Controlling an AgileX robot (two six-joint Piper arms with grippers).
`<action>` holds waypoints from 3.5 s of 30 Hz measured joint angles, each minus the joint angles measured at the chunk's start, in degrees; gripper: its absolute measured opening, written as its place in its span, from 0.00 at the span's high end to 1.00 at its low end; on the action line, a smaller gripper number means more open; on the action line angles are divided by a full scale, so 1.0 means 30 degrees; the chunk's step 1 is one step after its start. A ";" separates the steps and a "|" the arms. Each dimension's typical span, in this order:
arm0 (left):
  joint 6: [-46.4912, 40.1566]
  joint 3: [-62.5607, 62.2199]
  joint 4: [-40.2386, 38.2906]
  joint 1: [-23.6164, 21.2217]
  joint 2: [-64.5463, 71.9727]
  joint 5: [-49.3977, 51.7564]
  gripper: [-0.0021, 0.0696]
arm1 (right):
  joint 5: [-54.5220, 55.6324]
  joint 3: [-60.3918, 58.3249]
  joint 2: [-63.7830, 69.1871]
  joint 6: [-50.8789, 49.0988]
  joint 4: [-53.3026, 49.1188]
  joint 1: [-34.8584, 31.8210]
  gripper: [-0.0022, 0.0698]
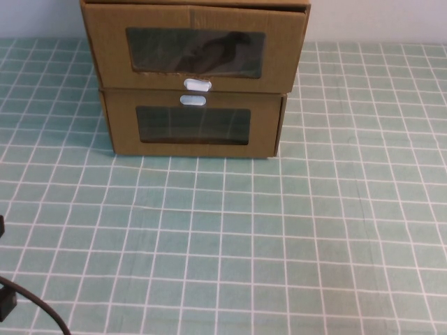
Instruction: Close the shoe box
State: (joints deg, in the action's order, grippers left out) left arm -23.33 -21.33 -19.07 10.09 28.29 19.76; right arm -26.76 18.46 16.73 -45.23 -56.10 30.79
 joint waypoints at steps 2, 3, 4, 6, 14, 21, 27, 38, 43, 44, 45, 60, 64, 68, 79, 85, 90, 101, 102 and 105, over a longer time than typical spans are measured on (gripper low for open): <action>0.0003 0.0000 0.0000 0.0006 0.0000 0.0000 0.98 | 0.0000 0.0000 0.0000 0.0000 0.0000 0.0000 0.99; -0.0025 0.0000 0.0000 0.0006 0.0000 0.0000 0.98 | 0.0000 0.0000 0.0000 0.0000 0.0000 0.0000 0.99; -0.0025 0.0000 0.0000 0.0006 0.0000 0.0000 0.98 | 0.0034 0.0000 0.0000 0.0000 0.0000 0.0000 0.99; -0.0037 0.0000 0.0000 0.0006 0.0000 0.0000 0.98 | 0.0034 0.0000 0.0000 0.0000 0.0000 0.0000 0.99; -0.0037 0.0000 0.0000 0.0006 0.0000 0.0000 0.98 | 0.0072 0.0000 0.0000 0.0000 0.0000 0.0000 0.99; -0.0037 0.0198 0.0000 0.0006 -0.0256 -0.0355 0.98 | 0.0072 0.0000 0.0000 0.0000 0.0000 0.0000 0.99; 0.1629 0.2665 0.1129 0.0006 -0.3084 -0.2703 0.98 | 0.0142 0.0000 0.0000 0.0000 0.0000 0.0000 0.99; 0.8816 0.7533 0.7147 0.0006 -0.9149 -0.2666 0.98 | 0.0142 0.0000 0.0000 0.0000 0.0000 0.0000 0.99; 0.8883 0.7611 0.7280 0.0006 -0.9580 -0.0148 0.98 | 0.0142 0.0000 0.0000 0.0000 0.0000 0.0000 0.99; 0.8883 0.7611 0.7280 0.0006 -0.9580 0.0242 0.98 | 0.0142 0.0000 0.0000 0.0000 0.0000 0.0000 0.99; 0.8883 0.7611 0.7280 0.0006 -0.9580 0.0317 0.98 | 0.0142 0.0000 0.0000 0.0000 0.0000 0.0000 0.99; 0.8883 0.7611 0.7280 0.0006 -0.9623 0.0345 0.98 | 0.0142 0.0000 0.0000 0.0000 0.0000 0.0000 0.99; 0.8883 0.7611 0.7280 0.0006 -0.9623 0.0345 0.98 | 0.0142 0.0000 0.0000 0.0000 0.0000 0.0000 0.99; 0.8883 0.7611 0.7280 0.0006 -0.9623 0.0345 0.98 | 0.0142 0.0000 0.0000 0.0000 0.0000 0.0000 0.99; 0.8883 0.7611 0.7280 0.0006 -0.9623 0.0345 0.98 | 0.0231 -0.0078 0.0130 0.0000 0.0000 -0.0089 0.99; 0.8883 0.7611 0.7280 0.0006 -0.9623 0.0345 0.98 | 0.0888 -0.0184 0.0466 0.0000 0.0000 -0.0089 0.99; 0.8883 0.7611 0.7280 0.0006 -0.9623 0.0345 0.98 | 0.0505 -0.0184 0.0460 0.0000 0.1814 -0.0089 0.99; 0.8883 0.7611 0.7280 0.0006 -0.9661 0.0345 0.98 | -0.1648 -0.0184 -0.2576 0.4887 0.9316 -0.4358 0.99; 0.8883 0.7611 0.7280 0.0006 -0.9661 0.0345 0.98 | -0.1648 -0.0184 -0.2783 0.5917 1.0188 -0.5003 0.99; 0.8883 0.7611 0.7280 0.0006 -0.9661 0.0345 0.98 | -0.1639 -0.0184 -0.3406 1.0105 1.3476 -0.6453 0.99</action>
State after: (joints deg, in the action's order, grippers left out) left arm 3.32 1.50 2.77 10.11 -0.69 20.80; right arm -31.68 17.91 6.51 -14.92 -15.67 11.43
